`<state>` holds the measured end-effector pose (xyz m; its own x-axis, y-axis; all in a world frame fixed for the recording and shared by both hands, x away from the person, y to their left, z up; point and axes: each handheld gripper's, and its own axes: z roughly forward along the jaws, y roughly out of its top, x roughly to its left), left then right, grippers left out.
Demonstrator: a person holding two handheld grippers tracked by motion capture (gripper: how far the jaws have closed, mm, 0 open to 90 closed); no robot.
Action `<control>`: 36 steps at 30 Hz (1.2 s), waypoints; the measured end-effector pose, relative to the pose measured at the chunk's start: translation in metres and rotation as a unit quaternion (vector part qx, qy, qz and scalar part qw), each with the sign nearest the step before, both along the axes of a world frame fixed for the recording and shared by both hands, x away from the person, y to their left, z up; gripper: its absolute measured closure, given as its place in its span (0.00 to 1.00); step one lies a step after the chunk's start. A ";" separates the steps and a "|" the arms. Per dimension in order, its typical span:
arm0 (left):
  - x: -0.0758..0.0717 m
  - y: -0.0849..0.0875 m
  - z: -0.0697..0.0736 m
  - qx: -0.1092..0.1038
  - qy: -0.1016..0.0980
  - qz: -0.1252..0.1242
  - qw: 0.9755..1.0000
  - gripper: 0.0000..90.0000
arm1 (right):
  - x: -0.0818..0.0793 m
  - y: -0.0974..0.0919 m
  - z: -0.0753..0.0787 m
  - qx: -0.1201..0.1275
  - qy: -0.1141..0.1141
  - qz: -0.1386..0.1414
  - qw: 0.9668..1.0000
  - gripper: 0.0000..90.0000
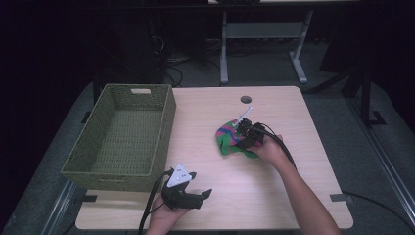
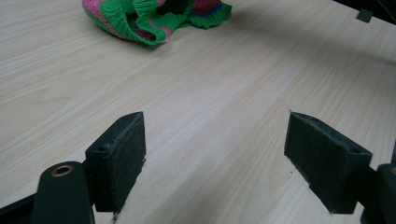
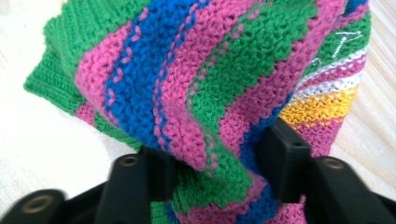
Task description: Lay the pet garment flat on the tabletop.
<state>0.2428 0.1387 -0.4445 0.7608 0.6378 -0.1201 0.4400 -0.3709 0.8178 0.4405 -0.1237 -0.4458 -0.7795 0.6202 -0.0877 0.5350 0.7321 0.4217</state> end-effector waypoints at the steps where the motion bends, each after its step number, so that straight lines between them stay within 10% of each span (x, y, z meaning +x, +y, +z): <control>1: 0.000 0.000 0.000 0.000 0.000 0.000 1.000 0.23 | 0.000 0.000 0.000 0.002 0.001 -0.003 1.000 0.61; 18: 0.001 0.003 0.000 -0.003 -0.001 0.007 1.000 0.23 | 0.005 -0.010 0.005 0.040 0.026 -0.035 0.998 0.77; 36: 0.002 0.006 0.001 -0.007 -0.002 0.013 1.000 0.23 | -0.003 -0.045 0.051 0.161 0.042 -0.045 0.985 0.78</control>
<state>0.2444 0.1450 -0.4439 0.7449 0.6552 -0.1260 0.4459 -0.3484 0.8245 0.4379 -0.1686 -0.3946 -0.7164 0.6721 0.1872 0.6347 0.5164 0.5749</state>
